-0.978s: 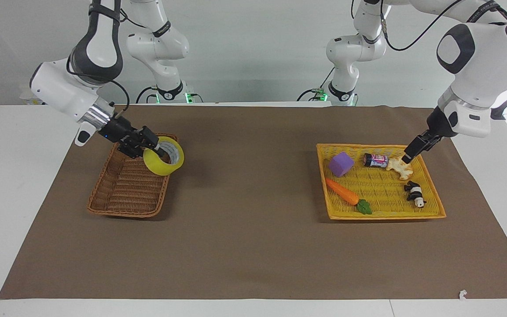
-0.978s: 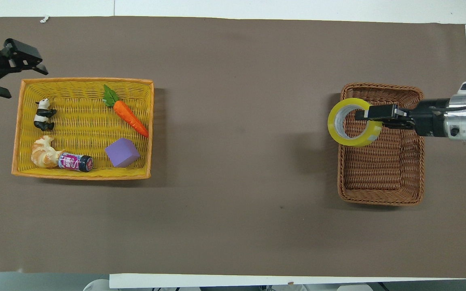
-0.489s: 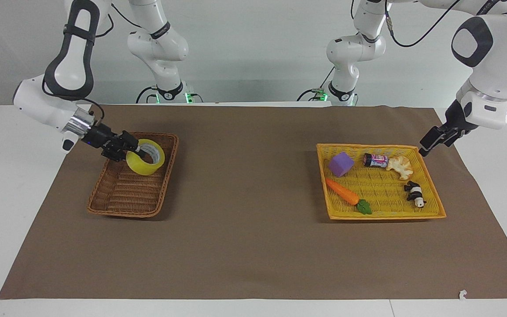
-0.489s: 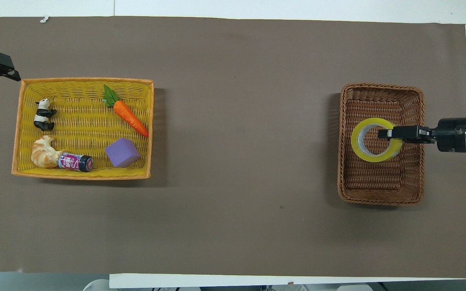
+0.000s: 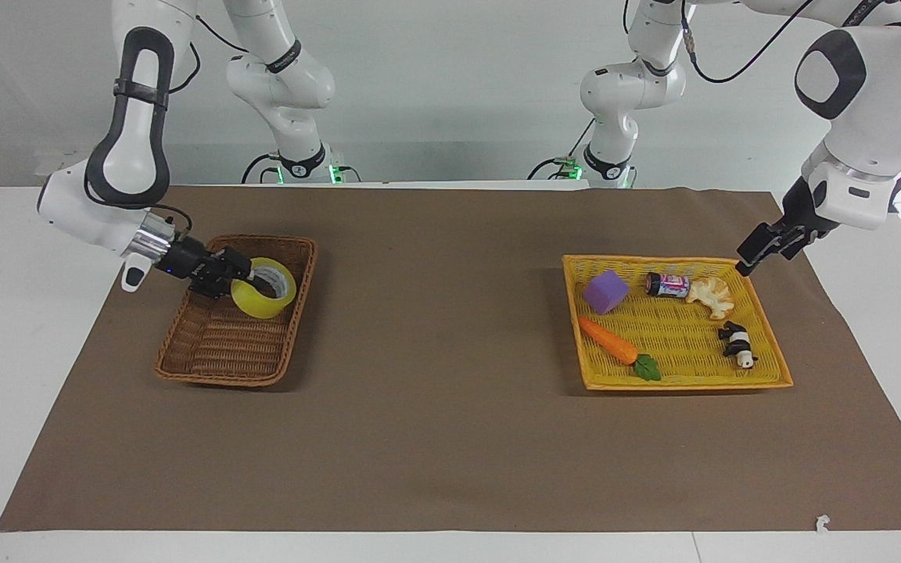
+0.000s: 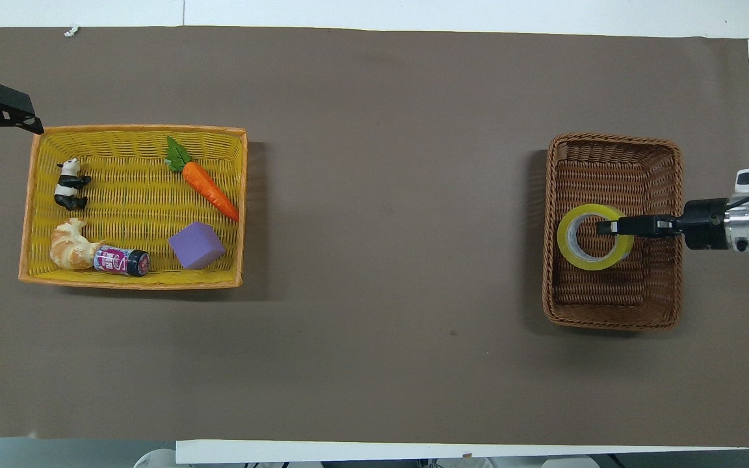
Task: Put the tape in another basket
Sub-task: 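Lower the tape into the brown wicker basket with the right gripper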
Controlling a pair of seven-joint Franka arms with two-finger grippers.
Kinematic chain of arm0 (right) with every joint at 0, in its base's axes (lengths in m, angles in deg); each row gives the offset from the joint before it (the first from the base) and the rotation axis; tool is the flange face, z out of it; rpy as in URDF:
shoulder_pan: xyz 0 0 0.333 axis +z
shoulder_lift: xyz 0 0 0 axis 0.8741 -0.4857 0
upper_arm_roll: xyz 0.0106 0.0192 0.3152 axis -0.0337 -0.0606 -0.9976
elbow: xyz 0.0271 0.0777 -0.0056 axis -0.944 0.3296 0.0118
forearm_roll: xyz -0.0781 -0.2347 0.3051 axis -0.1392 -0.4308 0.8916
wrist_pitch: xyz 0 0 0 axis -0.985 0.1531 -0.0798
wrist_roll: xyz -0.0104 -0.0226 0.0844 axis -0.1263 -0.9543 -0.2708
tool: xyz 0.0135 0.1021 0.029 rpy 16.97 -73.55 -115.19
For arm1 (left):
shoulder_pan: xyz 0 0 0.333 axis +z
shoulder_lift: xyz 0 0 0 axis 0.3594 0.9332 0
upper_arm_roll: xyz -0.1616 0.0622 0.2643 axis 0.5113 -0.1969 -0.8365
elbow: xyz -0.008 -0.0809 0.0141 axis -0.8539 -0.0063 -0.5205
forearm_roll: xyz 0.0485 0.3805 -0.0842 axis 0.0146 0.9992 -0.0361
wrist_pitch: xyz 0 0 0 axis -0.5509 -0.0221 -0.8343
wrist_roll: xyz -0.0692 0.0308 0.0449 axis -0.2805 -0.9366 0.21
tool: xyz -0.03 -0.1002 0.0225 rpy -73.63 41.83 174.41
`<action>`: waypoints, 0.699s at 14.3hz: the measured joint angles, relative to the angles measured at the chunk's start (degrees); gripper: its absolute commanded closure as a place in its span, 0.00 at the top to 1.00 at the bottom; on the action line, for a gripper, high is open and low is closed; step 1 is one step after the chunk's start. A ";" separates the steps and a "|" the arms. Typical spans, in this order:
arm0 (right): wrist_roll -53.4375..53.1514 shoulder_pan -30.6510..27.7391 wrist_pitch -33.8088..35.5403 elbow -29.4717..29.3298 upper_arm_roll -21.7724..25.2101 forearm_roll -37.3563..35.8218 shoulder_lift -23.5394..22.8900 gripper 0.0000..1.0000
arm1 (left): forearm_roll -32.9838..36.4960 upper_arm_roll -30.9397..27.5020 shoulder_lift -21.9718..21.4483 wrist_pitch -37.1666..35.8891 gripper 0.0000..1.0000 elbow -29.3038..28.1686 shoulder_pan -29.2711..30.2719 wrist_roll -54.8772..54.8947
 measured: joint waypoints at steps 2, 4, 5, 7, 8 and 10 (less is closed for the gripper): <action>0.00 -0.39 -0.10 0.01 0.01 -0.02 0.00 0.55 | -0.04 0.02 -0.44 -2.35 1.00 -0.08 0.79 6.81; 0.02 -1.09 -0.13 0.04 0.03 -0.09 0.00 1.00 | -0.06 0.01 -0.66 -3.38 1.00 -0.37 1.35 10.31; 0.02 -1.40 -0.25 0.09 0.04 -0.10 0.00 1.00 | -0.06 0.03 -0.84 -3.39 1.00 -0.78 1.37 10.88; 0.65 -1.77 -1.15 0.05 0.04 -1.51 0.03 1.00 | -0.07 0.18 -1.33 -3.39 1.00 -1.80 1.33 11.05; 1.26 -1.90 -2.29 -0.01 0.04 -3.36 0.03 1.00 | -0.08 0.30 -1.50 -3.39 1.00 -2.16 1.31 11.05; 2.97 -2.02 -4.34 -0.25 0.04 -6.38 0.02 1.00 | -0.08 0.42 -1.67 -3.39 1.00 -2.54 1.25 11.05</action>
